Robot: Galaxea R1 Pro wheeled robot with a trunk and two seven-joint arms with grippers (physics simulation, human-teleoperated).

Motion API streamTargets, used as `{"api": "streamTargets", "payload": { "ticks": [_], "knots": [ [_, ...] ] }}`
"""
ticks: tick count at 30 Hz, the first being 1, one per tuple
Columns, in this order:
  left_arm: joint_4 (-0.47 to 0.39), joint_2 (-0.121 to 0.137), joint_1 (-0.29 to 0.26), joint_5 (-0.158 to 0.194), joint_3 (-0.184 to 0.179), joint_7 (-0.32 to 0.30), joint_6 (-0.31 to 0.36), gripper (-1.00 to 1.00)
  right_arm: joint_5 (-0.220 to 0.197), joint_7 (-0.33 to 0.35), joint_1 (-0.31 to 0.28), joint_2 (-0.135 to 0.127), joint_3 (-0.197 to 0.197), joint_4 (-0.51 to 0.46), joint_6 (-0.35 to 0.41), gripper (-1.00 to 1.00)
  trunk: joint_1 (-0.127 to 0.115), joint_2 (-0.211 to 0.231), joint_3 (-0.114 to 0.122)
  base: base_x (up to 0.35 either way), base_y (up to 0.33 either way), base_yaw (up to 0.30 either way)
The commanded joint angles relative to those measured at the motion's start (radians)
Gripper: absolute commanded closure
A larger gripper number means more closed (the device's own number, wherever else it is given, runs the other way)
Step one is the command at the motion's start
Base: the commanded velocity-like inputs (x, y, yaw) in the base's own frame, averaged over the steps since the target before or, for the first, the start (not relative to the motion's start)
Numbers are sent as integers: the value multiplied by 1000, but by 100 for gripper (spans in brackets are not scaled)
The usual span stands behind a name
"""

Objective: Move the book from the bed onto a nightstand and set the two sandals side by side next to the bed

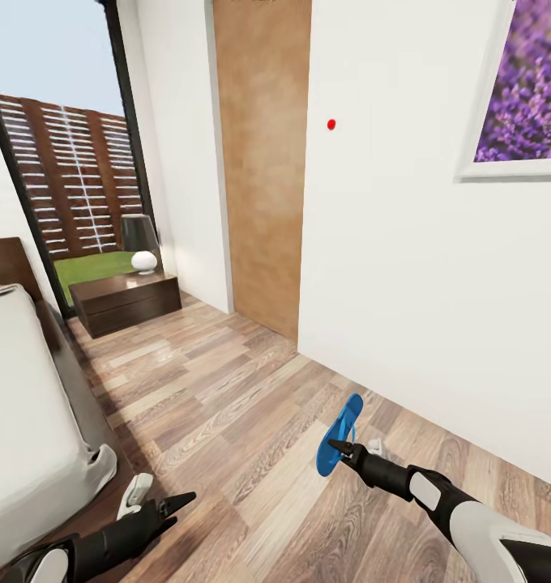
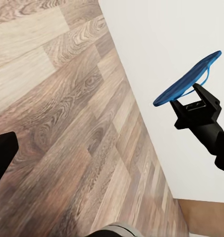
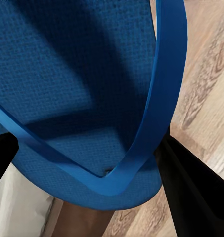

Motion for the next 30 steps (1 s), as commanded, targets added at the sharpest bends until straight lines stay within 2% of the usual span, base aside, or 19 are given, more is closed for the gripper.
{"api": "streamTargets", "payload": {
  "ticks": [1,12,30],
  "knots": [
    [0,0,-1,-2,1,-4,5,-100,2,4,0,0,-7,0,9,100,-4,7,2,0,0,0],
    [0,0,-1,-2,1,-4,5,-100,3,6,0,0,-7,1,10,100,-46,84,37,0,0,0],
    [0,0,-1,-2,1,-5,6,-100,2,9,0,0,-7,44,11,100,-46,84,37,0,0,0]
  ]
}}
